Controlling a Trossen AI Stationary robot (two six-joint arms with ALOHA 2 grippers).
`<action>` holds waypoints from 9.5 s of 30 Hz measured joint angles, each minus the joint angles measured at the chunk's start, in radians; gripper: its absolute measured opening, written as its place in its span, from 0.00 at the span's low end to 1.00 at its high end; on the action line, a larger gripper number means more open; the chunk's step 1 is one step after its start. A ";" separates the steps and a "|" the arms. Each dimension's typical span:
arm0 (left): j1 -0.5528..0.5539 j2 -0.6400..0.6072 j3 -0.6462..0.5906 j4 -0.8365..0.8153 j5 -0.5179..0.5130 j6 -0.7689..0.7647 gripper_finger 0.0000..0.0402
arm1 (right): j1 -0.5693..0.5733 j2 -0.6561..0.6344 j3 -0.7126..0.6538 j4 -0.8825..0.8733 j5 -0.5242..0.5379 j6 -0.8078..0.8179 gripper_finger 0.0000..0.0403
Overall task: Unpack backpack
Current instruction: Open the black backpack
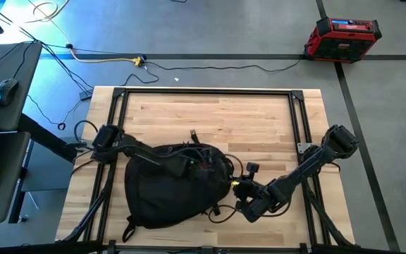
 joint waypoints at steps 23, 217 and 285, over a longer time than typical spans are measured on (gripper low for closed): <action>0.057 0.006 -0.097 0.081 0.334 0.356 0.34 | 0.004 0.057 0.000 0.124 -0.234 -0.162 0.00; -0.146 -0.024 -0.038 -0.151 -0.314 0.585 0.00 | 0.015 0.006 0.000 0.006 0.013 -0.131 0.00; 0.005 0.086 -0.039 -0.049 -0.607 0.772 0.00 | 0.046 0.013 0.002 0.012 0.093 0.029 0.00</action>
